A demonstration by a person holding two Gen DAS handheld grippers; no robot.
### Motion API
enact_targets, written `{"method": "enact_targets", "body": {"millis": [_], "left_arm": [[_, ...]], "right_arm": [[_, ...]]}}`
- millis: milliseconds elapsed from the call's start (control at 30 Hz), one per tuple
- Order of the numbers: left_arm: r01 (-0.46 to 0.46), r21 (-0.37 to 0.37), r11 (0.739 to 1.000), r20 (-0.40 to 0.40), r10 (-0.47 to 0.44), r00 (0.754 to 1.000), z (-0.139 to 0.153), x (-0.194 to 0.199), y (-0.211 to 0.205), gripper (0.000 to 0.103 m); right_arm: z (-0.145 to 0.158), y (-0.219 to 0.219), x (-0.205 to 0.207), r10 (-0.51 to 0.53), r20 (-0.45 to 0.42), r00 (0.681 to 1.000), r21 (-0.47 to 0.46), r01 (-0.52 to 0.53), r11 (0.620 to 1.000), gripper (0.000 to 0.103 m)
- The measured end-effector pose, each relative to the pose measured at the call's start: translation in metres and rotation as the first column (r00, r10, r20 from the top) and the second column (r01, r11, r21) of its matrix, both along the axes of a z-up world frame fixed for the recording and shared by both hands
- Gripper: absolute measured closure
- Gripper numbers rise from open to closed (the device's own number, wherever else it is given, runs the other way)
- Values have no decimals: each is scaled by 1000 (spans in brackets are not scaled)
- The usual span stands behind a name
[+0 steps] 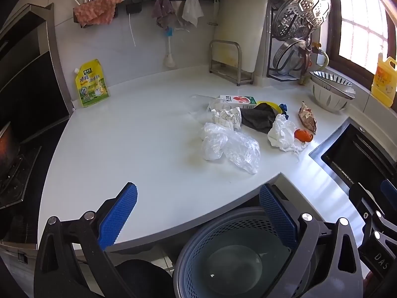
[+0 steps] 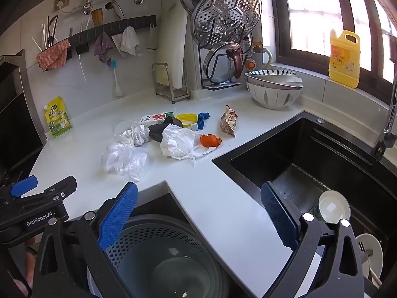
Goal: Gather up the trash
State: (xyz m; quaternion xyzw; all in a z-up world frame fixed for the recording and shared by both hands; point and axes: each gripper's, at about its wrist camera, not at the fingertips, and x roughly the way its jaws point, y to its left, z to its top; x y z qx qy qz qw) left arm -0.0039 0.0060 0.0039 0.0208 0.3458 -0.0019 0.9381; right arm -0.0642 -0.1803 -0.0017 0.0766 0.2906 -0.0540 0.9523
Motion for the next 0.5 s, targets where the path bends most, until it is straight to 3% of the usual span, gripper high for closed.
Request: {"method": "enact_targets", "body": {"millis": [500], "left_arm": [[-1, -3, 1000, -1, 1, 1000, 0, -2, 3, 6]], "right_arm": [[3, 4, -6, 6, 12, 1000, -11, -6, 1000, 8]]}}
